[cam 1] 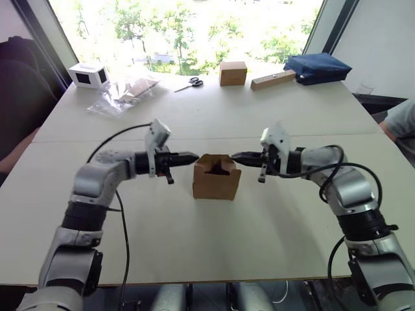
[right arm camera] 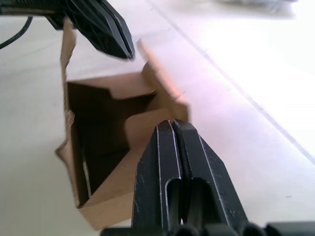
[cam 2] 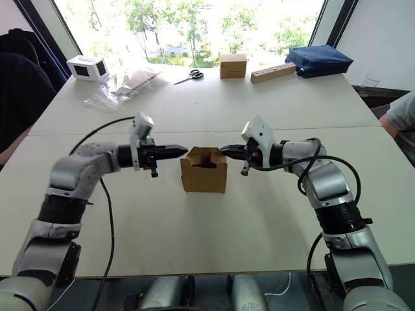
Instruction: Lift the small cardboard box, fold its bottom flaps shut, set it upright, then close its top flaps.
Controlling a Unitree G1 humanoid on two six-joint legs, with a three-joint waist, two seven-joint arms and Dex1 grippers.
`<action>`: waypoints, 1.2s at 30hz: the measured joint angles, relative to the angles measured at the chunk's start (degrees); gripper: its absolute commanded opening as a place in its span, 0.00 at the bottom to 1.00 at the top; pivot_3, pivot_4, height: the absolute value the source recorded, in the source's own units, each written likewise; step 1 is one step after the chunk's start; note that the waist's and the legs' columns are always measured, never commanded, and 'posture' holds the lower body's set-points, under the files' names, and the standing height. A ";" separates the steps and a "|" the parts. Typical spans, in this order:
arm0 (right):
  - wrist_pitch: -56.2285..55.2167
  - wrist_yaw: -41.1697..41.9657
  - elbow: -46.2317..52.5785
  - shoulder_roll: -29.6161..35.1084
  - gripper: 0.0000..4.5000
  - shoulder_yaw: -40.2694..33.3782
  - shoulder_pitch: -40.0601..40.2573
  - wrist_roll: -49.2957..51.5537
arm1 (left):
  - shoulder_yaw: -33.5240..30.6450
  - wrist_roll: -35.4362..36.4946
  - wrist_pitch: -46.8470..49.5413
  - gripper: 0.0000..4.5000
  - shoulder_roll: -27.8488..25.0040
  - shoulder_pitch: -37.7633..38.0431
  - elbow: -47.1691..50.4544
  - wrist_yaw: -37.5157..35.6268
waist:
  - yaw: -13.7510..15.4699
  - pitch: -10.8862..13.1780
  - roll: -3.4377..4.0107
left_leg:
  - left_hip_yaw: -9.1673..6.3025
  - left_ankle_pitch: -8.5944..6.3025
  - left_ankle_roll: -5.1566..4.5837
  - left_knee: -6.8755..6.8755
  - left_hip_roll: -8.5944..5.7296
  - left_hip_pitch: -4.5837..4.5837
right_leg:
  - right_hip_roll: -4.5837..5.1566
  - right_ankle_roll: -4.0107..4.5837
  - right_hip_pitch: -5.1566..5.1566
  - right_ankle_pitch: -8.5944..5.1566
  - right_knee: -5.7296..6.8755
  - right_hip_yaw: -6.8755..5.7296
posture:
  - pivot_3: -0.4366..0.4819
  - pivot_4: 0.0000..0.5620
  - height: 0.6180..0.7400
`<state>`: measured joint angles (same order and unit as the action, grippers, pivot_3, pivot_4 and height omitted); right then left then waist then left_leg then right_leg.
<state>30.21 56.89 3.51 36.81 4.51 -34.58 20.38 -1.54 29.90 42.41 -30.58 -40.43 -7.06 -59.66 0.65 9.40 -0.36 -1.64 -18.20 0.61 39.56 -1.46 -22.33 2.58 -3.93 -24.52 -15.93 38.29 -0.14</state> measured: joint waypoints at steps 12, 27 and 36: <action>15.93 -3.21 31.43 8.27 0.00 -3.27 5.82 11.55 | 7.05 -16.81 -26.12 0.02 5.97 -15.76 -46.30 -4.41 | 0.05 0.03 -0.06 | 0.01 -0.07 -0.12 0.01 -0.05 -0.08 | -0.01 -0.01 0.01 0.00 -0.10 -0.06 | 0.48 0.27 1.00; 7.03 -10.48 28.92 5.19 0.00 15.77 3.87 -6.82 | 6.56 -20.53 -31.47 0.02 11.60 -20.20 -60.47 -14.26 | -0.42 0.04 -0.07 | 0.02 -0.07 -0.12 0.03 -0.04 -0.07 | -0.04 -0.01 -0.03 0.00 -0.05 -0.07 | 0.48 0.27 1.00; 2.76 -9.24 21.16 2.96 0.00 17.44 2.18 -11.36 | 4.62 -20.39 -29.14 0.02 11.39 -18.43 -56.14 -16.46 | -0.41 0.04 -0.07 | 0.01 -0.07 -0.12 0.06 -0.04 -0.08 | -0.03 -0.01 -0.03 0.00 -0.03 -0.07 | 0.48 0.27 1.00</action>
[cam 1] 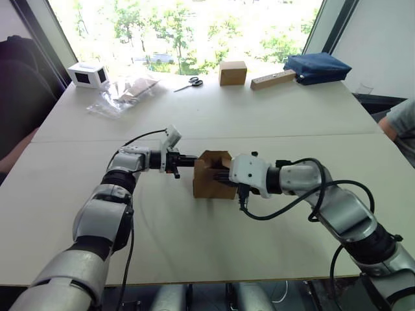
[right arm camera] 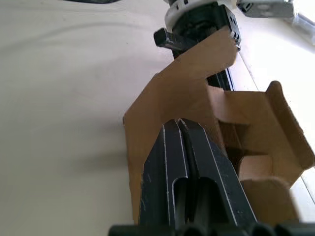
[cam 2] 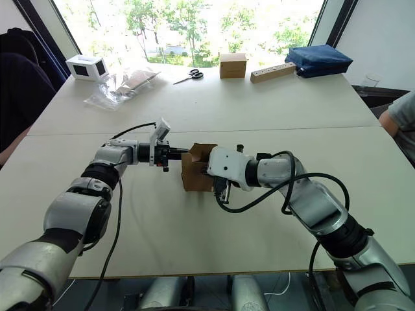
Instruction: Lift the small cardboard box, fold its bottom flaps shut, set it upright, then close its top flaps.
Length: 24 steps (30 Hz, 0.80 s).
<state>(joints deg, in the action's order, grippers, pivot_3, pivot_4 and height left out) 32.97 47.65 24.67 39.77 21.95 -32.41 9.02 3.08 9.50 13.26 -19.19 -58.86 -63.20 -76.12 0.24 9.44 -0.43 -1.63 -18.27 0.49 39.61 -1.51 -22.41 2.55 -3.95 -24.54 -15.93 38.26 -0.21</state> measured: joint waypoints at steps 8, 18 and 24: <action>-1.95 2.22 -3.93 -1.88 0.00 0.18 -0.33 -1.28 | -0.52 0.78 2.92 0.02 -0.04 3.34 5.48 -0.35 | 0.00 0.00 0.00 | -0.01 0.00 0.00 0.00 0.00 0.00 | 0.00 0.00 -0.01 0.00 0.04 0.00 | 0.48 0.27 1.00; -2.48 3.76 -7.20 -4.92 0.00 0.20 -0.33 -1.41 | -1.95 1.41 5.22 0.02 -0.83 7.21 11.65 2.70 | -0.07 0.00 0.00 | -0.01 0.00 0.01 0.01 0.01 0.01 | 0.01 0.00 -0.03 0.00 0.05 0.01 | 0.48 0.27 1.00; -3.08 4.74 -9.29 -5.67 0.00 -0.55 -1.15 -0.90 | -6.76 5.64 11.25 0.02 -6.66 13.65 25.20 6.10 | -1.03 0.00 0.01 | -0.05 0.04 0.08 -0.04 0.04 0.00 | 0.03 0.00 -0.06 0.00 0.07 0.02 | 0.48 0.27 1.00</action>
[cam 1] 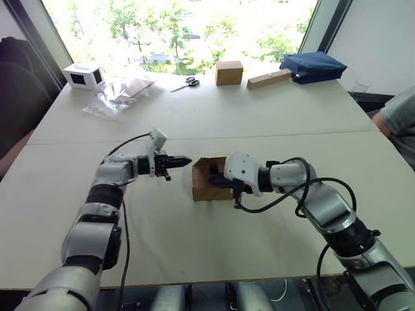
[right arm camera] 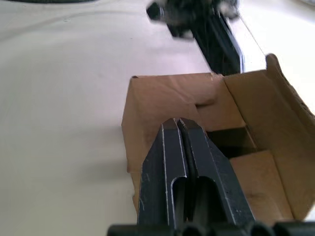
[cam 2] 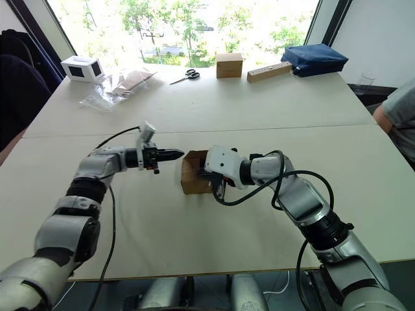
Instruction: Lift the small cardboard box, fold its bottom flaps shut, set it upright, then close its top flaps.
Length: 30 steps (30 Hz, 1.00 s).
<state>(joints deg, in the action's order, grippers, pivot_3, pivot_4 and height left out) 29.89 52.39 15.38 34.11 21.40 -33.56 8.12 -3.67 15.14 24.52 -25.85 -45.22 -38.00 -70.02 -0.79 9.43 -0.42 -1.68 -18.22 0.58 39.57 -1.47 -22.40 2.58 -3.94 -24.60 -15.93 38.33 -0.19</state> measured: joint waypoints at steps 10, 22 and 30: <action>-1.54 1.45 -2.54 -0.62 0.00 -1.47 -0.70 0.21 | -0.86 13.19 21.52 0.02 -6.91 14.48 45.43 4.79 | 0.37 -0.01 0.01 | -0.02 0.01 0.03 -0.02 -0.01 0.01 | 0.09 0.00 0.07 0.00 -0.07 0.02 | 0.48 0.27 1.00; -2.63 1.98 -3.94 -1.35 0.00 -2.12 -0.96 0.12 | 10.00 9.51 15.89 0.02 -4.96 16.47 44.75 9.28 | 0.13 -0.01 0.02 | -0.01 0.03 0.06 -0.08 -0.01 0.04 | 0.06 0.00 0.04 0.00 -0.07 0.01 | 0.48 0.27 1.00; 3.43 3.80 -0.44 -1.77 0.00 -11.00 -4.54 10.16 | 11.26 9.19 12.57 0.02 -5.06 16.81 42.87 8.74 | 0.16 -0.01 0.03 | 0.00 0.02 0.04 -0.07 -0.01 0.04 | 0.07 0.01 0.06 0.00 -0.10 0.02 | 0.48 0.27 1.00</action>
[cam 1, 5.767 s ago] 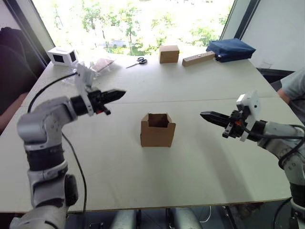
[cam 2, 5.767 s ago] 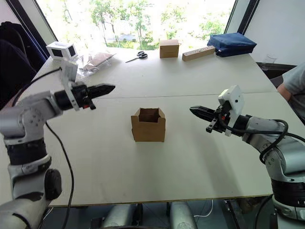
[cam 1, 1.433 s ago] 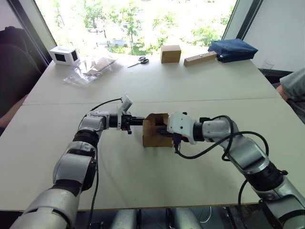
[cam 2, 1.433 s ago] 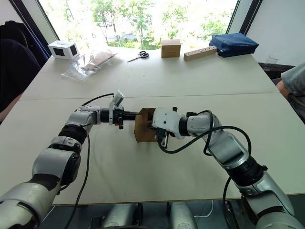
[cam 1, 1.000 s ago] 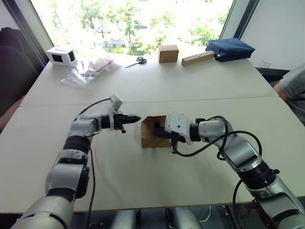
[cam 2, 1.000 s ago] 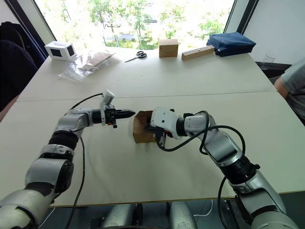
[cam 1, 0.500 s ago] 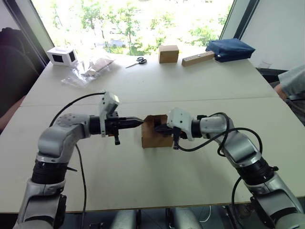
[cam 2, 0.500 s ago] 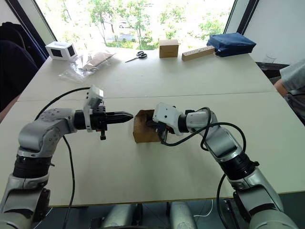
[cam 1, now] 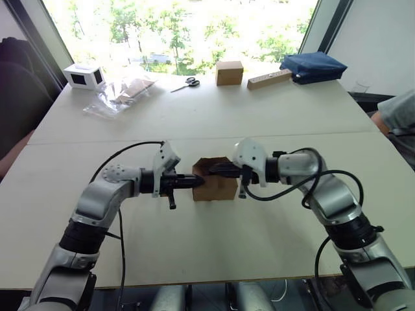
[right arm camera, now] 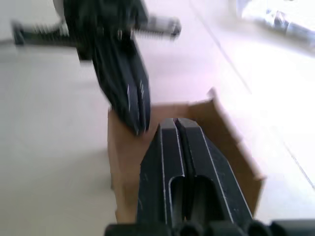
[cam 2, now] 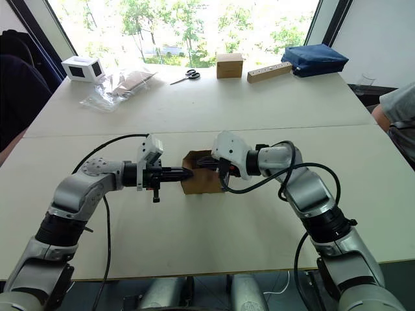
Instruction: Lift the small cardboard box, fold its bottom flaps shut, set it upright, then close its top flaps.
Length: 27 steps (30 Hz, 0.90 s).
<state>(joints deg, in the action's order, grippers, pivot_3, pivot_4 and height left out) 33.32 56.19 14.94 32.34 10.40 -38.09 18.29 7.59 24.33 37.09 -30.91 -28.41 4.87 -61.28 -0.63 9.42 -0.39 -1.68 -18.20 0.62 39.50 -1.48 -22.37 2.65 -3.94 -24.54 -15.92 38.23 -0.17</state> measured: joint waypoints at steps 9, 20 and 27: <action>-6.71 -4.59 -16.25 -0.89 0.00 3.87 -8.67 -9.44 | -0.14 0.78 -0.40 0.02 0.06 0.40 -0.14 0.46 | -0.09 -0.02 0.00 | 0.04 0.02 0.03 -0.13 0.00 0.06 | 0.00 0.00 -0.02 0.00 0.00 0.00 | 0.48 0.27 1.00; -8.23 0.48 -12.37 -1.37 0.00 9.93 -7.12 -13.56 | -1.75 2.20 0.30 0.02 -1.41 1.08 0.98 2.37 | -0.10 -0.02 0.00 | 0.01 0.09 0.15 -0.18 0.00 0.05 | 0.00 0.00 -0.04 0.00 -0.01 0.00 | 0.48 0.27 1.00; -6.51 0.53 -10.49 -1.38 0.00 10.40 -4.03 -14.00 | -1.79 2.71 1.37 0.02 -1.77 1.49 1.67 2.91 | -0.08 -0.02 0.01 | 0.01 0.06 0.10 -0.18 0.00 0.05 | 0.00 0.00 -0.03 0.00 -0.01 0.00 | 0.48 0.27 1.00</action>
<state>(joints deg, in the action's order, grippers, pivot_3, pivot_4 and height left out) 26.81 56.72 4.45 30.95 20.80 -42.12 4.28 5.79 27.04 38.46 -32.68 -26.91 6.54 -58.37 -0.70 9.40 -0.38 -1.67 -18.14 0.72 39.32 -1.48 -22.32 2.66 -3.94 -24.58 -15.92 38.21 -0.17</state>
